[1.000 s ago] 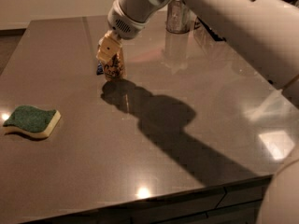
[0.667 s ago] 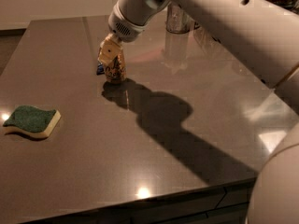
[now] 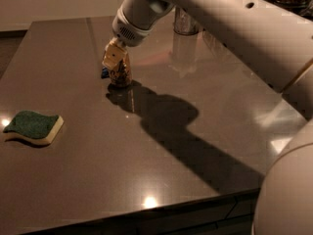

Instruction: Move orange can near rxbar blueberry

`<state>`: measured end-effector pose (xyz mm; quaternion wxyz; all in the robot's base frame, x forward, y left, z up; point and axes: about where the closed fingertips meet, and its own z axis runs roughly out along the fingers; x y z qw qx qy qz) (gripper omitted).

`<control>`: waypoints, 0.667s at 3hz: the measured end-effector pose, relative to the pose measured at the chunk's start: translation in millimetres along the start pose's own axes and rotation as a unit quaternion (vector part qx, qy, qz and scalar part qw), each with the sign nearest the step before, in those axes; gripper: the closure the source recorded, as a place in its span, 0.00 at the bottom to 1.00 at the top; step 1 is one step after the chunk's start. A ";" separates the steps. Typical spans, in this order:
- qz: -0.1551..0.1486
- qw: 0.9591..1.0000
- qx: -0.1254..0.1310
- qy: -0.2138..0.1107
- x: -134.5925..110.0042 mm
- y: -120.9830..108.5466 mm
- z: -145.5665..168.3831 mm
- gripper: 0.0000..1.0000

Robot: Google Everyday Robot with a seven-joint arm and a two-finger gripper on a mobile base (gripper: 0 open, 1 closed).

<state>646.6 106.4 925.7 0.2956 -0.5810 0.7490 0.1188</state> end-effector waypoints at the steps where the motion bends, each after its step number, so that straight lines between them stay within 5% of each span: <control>1: -0.001 1.000 -0.001 0.001 -0.3 1.1 1.7 0.00; 2: -0.001 1.000 -0.001 0.001 -0.3 1.1 1.7 0.00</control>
Offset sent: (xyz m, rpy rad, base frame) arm -0.0004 0.0012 -0.0011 -0.0010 0.0017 0.0022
